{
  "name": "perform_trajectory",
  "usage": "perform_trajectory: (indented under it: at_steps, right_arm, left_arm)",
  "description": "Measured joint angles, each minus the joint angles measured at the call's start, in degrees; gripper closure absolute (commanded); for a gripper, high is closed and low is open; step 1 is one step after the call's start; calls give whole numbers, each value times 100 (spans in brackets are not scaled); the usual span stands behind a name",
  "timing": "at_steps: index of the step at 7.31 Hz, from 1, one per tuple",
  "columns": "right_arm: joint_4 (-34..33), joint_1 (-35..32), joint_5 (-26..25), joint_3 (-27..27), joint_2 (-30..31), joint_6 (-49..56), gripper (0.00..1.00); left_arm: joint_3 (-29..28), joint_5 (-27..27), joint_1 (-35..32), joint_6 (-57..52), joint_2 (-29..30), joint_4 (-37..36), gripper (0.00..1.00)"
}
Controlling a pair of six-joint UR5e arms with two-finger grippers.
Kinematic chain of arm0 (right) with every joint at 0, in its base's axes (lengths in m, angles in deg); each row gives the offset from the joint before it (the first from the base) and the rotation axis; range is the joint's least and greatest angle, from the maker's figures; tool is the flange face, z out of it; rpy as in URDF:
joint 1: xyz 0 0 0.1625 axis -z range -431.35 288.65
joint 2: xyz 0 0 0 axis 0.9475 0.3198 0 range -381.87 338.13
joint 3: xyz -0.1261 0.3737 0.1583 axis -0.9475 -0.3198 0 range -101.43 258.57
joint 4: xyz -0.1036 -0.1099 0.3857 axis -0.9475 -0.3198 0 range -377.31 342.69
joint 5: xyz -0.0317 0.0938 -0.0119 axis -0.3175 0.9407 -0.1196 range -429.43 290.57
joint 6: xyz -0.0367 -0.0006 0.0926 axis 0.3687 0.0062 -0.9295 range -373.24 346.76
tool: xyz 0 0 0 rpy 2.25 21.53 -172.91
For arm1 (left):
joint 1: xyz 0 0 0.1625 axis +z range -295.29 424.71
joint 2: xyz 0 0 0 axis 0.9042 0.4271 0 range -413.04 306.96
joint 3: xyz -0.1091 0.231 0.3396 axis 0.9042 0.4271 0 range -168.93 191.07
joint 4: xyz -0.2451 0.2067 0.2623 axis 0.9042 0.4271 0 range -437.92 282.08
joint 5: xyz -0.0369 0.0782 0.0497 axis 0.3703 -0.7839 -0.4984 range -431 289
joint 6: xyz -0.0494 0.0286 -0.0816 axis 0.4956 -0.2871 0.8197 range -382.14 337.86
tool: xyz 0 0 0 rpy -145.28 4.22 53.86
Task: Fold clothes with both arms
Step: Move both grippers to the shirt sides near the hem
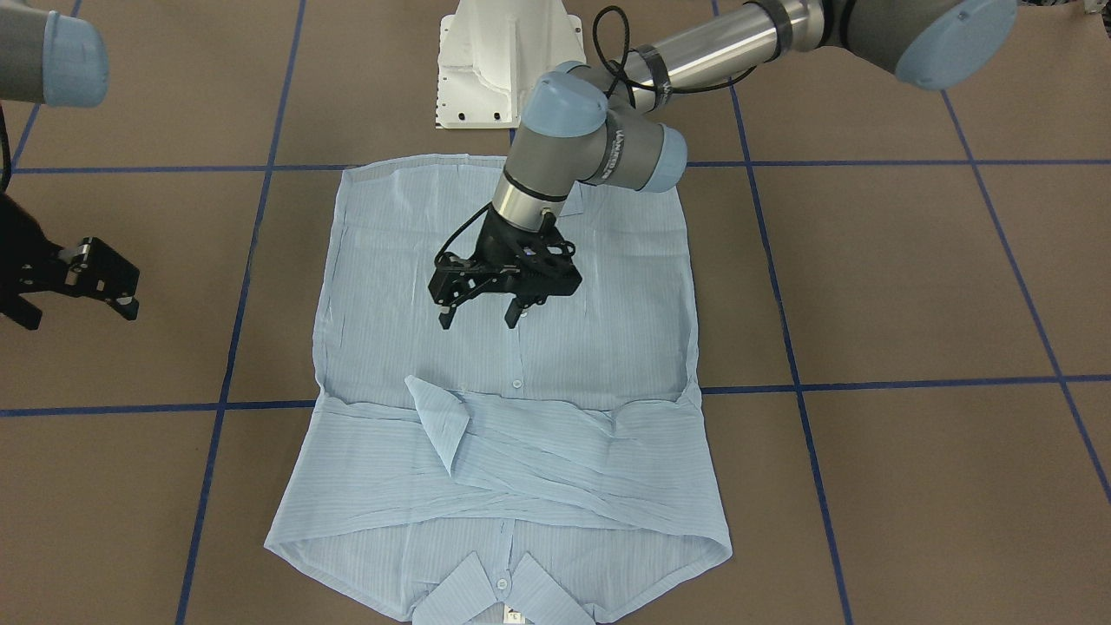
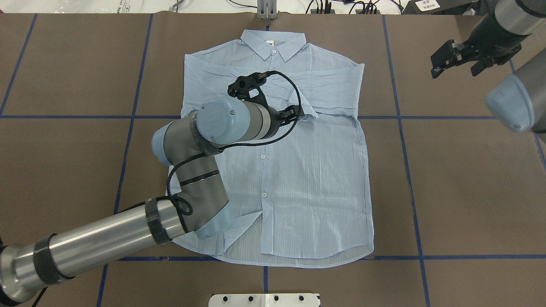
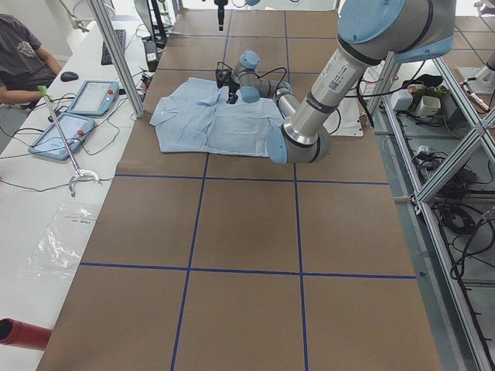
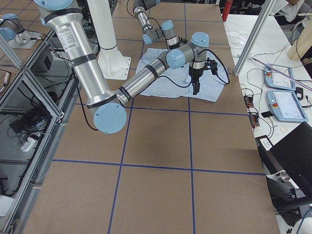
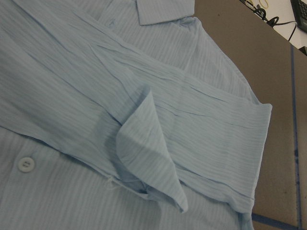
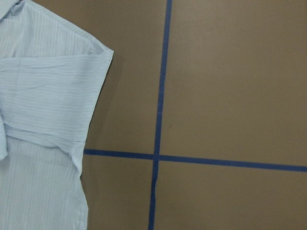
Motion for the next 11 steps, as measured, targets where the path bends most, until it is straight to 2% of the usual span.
perform_trajectory:
  at_steps: [2,4,6,8,11]
  right_arm:
    - [565,834,-406,428,330,-1157,0]
    - [1707,1870,-1008,689,968,-2435,0]
    - [2071,2754,-1453,937,1315,-3303,0]
    - [2105,3471,-1873,974,1379,-3817,2]
    - [2098,3958,-1968,687,1363,-3935,2]
  left_arm:
    - [1354,125,-60,-544,-785,-746,0]
    - [2349,239,-179,-1050,-1422,-1083,0]
    - [2638,273,-241,-1223,-1598,-1223,0]
    - [2668,279,-248,-1245,-1626,-1246,0]
    - [2643,268,-245,-1247,-1657,-1250,0]
